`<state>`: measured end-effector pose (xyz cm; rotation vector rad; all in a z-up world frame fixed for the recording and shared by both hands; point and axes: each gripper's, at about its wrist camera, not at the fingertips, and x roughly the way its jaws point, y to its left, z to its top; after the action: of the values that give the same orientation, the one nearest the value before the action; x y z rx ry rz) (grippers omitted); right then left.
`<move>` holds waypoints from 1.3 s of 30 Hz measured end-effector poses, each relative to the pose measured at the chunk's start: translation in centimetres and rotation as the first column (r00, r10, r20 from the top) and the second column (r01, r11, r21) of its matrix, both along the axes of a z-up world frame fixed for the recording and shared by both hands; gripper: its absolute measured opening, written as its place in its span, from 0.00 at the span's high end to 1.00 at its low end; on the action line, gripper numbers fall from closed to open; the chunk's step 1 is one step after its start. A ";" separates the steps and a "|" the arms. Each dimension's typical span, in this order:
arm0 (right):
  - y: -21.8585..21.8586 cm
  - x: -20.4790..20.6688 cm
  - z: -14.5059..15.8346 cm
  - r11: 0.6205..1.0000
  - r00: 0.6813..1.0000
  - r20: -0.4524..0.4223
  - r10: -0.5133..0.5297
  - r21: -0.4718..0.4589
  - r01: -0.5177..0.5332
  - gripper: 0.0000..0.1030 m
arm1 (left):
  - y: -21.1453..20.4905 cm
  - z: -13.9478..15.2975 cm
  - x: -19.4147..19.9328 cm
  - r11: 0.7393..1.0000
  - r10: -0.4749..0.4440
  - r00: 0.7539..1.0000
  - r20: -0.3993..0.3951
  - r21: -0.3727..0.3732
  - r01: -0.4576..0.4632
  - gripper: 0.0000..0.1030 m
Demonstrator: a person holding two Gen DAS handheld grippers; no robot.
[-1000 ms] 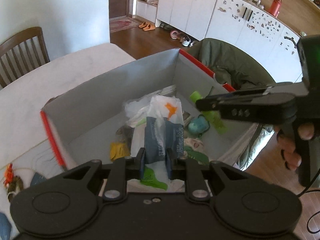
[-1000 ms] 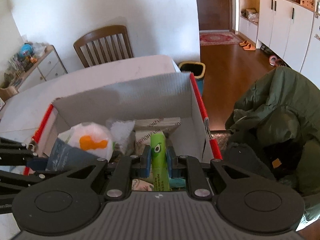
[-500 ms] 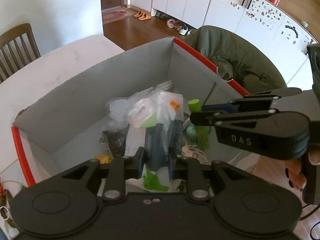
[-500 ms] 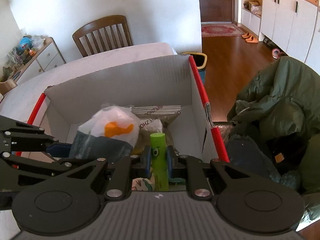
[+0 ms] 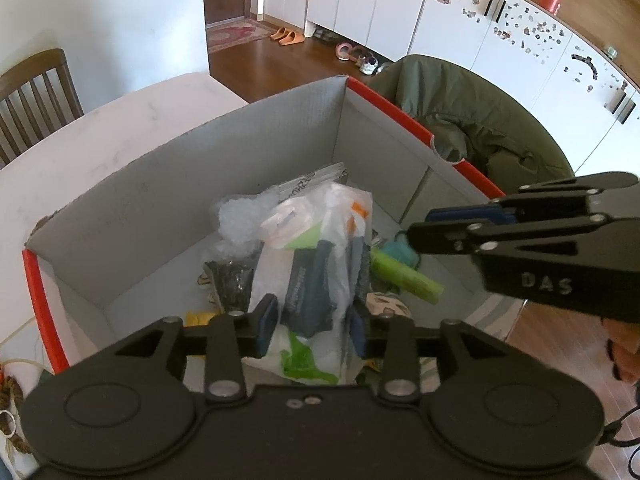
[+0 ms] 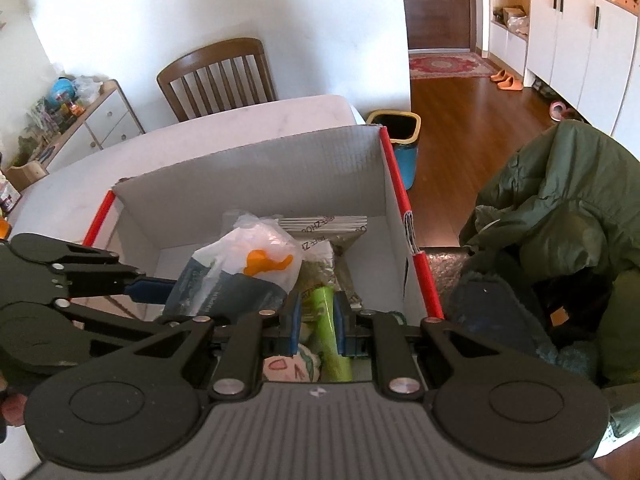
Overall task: Organize objects
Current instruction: 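Lower both items into the box and open both grippers, then withdraw both grippers from the box back toward the table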
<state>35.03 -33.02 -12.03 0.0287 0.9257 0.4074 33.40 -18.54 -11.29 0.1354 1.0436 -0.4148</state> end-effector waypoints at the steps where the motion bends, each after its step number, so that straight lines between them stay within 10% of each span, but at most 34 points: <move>1: -0.1 -0.2 0.2 1.000 1.000 0.004 -0.002 -0.004 0.002 0.85 | 0.1 0.0 -0.1 1.000 0.002 1.000 -0.001 -0.001 -0.002 0.62; 6: -0.6 -1.2 1.3 1.000 1.000 0.014 0.000 0.008 0.000 0.85 | 0.5 0.5 -1.0 1.000 0.010 1.000 0.022 -0.013 -0.010 0.44; 39: 7.5 -9.2 9.4 0.990 0.982 0.144 0.121 0.048 -0.129 0.75 | 13.2 9.0 -9.8 0.972 0.196 0.947 0.253 -0.179 -0.153 0.20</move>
<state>25.78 -25.51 -2.64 -0.0060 0.7788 0.5457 23.57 -5.30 -2.31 -0.0427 0.7442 -0.3053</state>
